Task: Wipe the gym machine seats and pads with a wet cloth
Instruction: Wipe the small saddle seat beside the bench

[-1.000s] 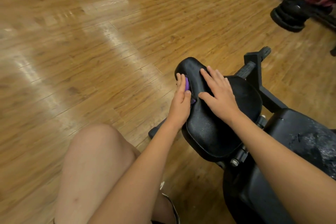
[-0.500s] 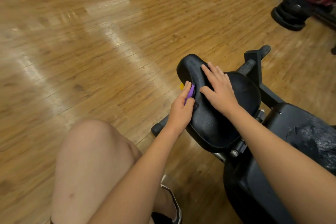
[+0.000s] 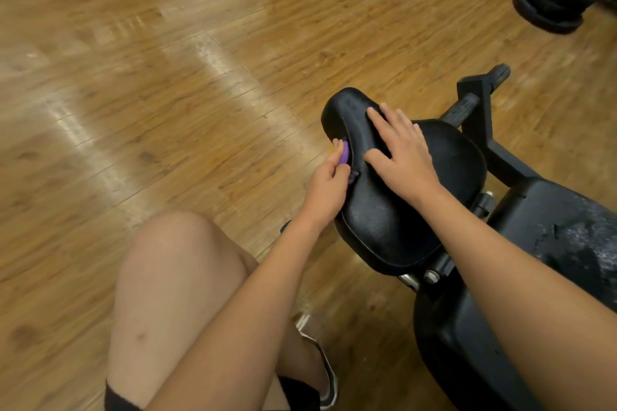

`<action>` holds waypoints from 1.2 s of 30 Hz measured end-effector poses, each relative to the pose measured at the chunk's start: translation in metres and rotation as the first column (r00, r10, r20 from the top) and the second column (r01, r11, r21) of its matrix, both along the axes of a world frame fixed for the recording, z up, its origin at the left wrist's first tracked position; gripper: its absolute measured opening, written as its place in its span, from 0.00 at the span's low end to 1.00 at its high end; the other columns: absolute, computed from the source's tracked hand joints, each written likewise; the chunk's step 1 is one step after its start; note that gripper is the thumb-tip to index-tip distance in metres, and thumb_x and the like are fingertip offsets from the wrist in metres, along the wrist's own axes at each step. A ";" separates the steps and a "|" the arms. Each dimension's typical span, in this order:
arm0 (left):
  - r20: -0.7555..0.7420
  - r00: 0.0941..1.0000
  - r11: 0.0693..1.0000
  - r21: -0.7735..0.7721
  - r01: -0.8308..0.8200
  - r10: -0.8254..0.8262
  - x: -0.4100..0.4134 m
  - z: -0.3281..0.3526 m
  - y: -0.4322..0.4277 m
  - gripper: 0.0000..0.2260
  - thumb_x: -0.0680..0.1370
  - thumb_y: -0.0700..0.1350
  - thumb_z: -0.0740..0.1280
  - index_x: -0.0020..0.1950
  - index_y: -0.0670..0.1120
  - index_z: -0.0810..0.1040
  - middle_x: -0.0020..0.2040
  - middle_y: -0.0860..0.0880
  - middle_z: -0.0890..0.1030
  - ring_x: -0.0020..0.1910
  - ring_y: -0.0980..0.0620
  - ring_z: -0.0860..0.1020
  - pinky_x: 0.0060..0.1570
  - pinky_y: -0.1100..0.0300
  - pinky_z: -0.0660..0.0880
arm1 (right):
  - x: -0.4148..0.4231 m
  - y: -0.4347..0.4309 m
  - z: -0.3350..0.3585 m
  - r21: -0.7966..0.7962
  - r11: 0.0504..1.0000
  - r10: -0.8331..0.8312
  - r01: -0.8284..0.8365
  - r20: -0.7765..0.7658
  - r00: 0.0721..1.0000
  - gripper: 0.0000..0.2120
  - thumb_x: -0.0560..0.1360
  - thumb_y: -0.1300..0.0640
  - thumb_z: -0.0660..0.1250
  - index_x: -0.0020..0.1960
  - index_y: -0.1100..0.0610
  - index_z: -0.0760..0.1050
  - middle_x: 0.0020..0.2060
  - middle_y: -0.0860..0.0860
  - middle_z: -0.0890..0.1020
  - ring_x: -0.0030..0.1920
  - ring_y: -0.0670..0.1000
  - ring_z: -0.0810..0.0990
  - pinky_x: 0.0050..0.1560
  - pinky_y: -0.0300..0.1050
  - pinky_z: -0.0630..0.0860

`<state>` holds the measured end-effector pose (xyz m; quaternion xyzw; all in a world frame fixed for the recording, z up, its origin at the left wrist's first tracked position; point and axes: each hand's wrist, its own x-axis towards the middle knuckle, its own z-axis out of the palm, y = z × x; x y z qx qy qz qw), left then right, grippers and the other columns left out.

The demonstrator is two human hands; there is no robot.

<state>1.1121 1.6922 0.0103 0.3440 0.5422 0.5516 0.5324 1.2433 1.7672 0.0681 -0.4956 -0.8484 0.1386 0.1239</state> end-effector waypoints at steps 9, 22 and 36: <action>-0.036 0.999 1.000 -0.002 -0.012 0.012 -0.004 0.001 -0.018 0.22 0.83 0.40 0.58 0.79 0.48 0.63 0.68 0.47 0.76 0.40 0.64 0.77 0.44 0.66 0.74 | -0.002 -0.006 0.004 -0.002 1.000 0.007 -0.007 0.074 0.997 0.34 0.74 0.45 0.51 0.80 0.44 0.50 0.80 0.46 0.49 0.79 0.49 0.44 0.78 0.55 0.42; -0.045 0.989 0.987 -0.079 -0.142 0.138 0.020 0.014 -0.085 0.20 0.82 0.40 0.57 0.74 0.49 0.72 0.67 0.47 0.78 0.45 0.57 0.82 0.43 0.61 0.80 | -0.006 -0.011 0.009 0.002 1.000 0.016 -0.016 0.153 0.988 0.33 0.77 0.46 0.50 0.81 0.47 0.46 0.80 0.48 0.47 0.79 0.52 0.42 0.78 0.58 0.42; 0.012 0.846 0.846 0.011 -0.534 0.533 0.118 0.006 -0.128 0.23 0.85 0.50 0.55 0.80 0.57 0.56 0.79 0.62 0.58 0.76 0.55 0.65 0.70 0.51 0.70 | 0.036 -0.057 -0.003 0.023 0.994 0.106 -0.110 0.134 0.985 0.28 0.83 0.43 0.49 0.80 0.51 0.52 0.80 0.50 0.50 0.80 0.52 0.45 0.77 0.55 0.45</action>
